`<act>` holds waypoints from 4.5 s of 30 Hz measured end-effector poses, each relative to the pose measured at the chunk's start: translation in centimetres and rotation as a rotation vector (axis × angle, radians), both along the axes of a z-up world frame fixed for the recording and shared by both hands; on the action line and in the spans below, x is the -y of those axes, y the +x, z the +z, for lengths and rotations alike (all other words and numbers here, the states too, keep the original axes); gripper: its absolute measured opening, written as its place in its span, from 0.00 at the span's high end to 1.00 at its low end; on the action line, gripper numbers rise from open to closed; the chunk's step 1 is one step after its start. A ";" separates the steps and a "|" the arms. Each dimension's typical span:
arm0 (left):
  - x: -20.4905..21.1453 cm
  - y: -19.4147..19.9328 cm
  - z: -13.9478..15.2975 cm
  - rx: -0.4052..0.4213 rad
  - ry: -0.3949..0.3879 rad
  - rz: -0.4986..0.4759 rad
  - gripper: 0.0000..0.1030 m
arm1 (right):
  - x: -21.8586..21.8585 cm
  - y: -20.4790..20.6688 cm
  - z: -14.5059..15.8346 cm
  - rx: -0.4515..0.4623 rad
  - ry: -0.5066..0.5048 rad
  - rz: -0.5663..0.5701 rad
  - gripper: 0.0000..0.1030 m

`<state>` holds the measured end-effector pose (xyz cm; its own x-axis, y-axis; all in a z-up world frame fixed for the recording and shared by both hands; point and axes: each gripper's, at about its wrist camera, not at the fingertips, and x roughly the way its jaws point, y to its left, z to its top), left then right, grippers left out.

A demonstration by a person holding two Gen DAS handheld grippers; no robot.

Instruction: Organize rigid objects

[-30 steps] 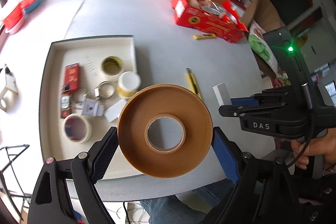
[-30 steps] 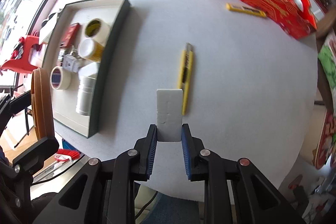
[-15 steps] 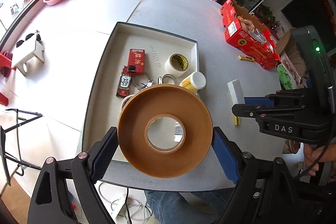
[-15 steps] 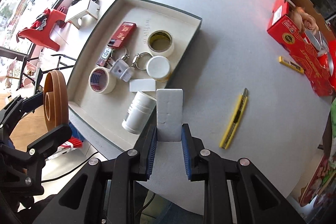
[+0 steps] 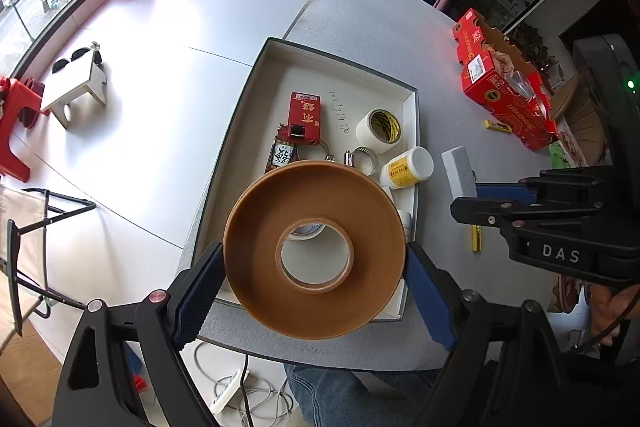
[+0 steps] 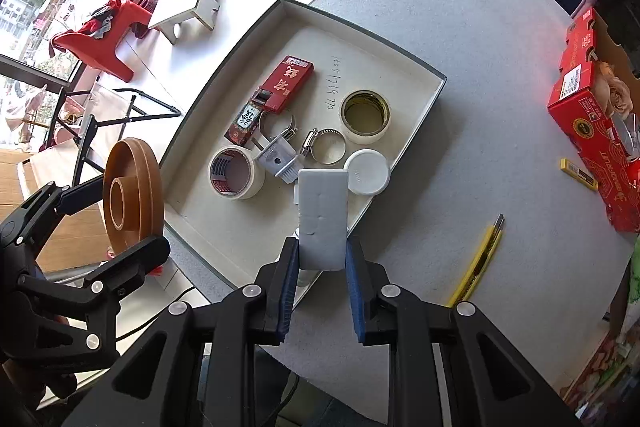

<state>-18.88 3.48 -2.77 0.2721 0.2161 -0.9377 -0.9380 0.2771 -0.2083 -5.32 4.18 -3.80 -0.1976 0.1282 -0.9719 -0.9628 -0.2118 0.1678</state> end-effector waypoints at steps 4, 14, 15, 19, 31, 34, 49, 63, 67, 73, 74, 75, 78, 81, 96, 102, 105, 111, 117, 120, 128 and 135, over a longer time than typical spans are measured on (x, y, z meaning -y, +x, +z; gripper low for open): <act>-0.1 -0.1 -0.2 -0.001 -0.005 -0.002 0.14 | -0.1 0.0 -0.2 -0.002 -0.009 -0.004 0.77; -0.4 -0.3 -0.6 -0.018 -0.015 0.004 0.14 | -0.2 0.0 -0.5 -0.005 -0.015 -0.009 0.77; -0.4 -0.4 -0.6 -0.018 -0.016 0.005 0.14 | -0.2 -0.1 -0.5 -0.006 -0.016 -0.010 0.77; -0.6 -0.3 -0.7 -0.022 -0.015 0.006 0.14 | -0.2 -0.1 -0.5 -0.009 -0.015 -0.020 0.77; -1.4 -0.4 -1.4 -0.041 -0.021 0.006 0.14 | -0.3 0.5 -0.5 -0.016 -0.015 -0.056 0.77; -1.8 -0.2 -1.5 -0.049 -0.020 0.005 0.14 | -0.5 0.2 -0.5 -0.021 -0.013 -0.051 0.77; -4.3 2.9 -3.4 -0.124 -0.025 -0.039 0.14 | -2.9 -0.5 -2.0 -0.061 -0.059 -0.102 0.77; -4.4 4.7 -5.5 -0.213 -0.052 -0.082 0.12 | -4.1 -0.4 -4.2 -0.077 -0.123 -0.115 0.50; -4.3 3.9 -5.0 -0.191 -0.027 -0.027 0.00 | -4.1 0.3 -3.2 -0.111 -0.082 -0.124 0.00; -4.5 3.3 -3.1 -0.167 0.027 0.014 0.00 | -3.8 1.8 -2.4 -0.155 -0.076 -0.172 0.00; -4.4 3.2 -2.3 -0.172 0.045 0.027 0.00 | -3.6 2.1 -2.1 -0.163 -0.071 -0.178 0.00; -4.3 3.0 -1.4 -0.177 0.068 0.038 0.00 | -3.5 2.2 -1.9 -0.166 -0.063 -0.182 0.00; -4.1 3.0 0.9 -0.245 0.122 0.057 0.00 | -3.0 2.6 -0.5 -0.178 -0.015 -0.193 0.00; -4.3 2.7 1.1 -0.210 0.042 0.038 0.00 | -2.5 2.8 0.9 -0.174 0.034 -0.189 0.00; -1.7 -0.2 -0.5 -0.281 -0.131 0.089 0.00 | -0.6 1.6 0.3 -0.077 -0.045 -0.173 0.00; -1.4 0.7 -0.4 -0.287 -0.134 0.043 0.00 | -0.7 1.2 0.4 -0.064 -0.040 -0.157 0.00; -1.2 1.4 -0.5 -0.290 -0.133 0.017 0.00 | -0.7 1.2 0.3 -0.063 -0.047 -0.155 0.00; -1.1 1.9 -0.6 -0.297 -0.132 -0.006 0.00 | -0.6 1.3 0.1 -0.059 -0.051 -0.160 0.00; -1.0 2.1 -0.4 -0.295 -0.128 -0.014 0.00 | -0.6 1.3 0.1 -0.059 -0.051 -0.161 0.00; -1.0 2.2 -0.4 -0.292 -0.131 -0.016 0.00 | -0.6 1.3 0.1 -0.059 -0.050 -0.161 0.00; -0.8 2.9 -0.1 -0.270 -0.131 -0.037 0.00 | -0.5 1.0 0.3 -0.049 -0.041 -0.151 0.00; -0.7 3.2 0.0 -0.271 -0.127 -0.045 0.00 | -0.5 0.4 0.8 -0.039 -0.026 -0.136 0.00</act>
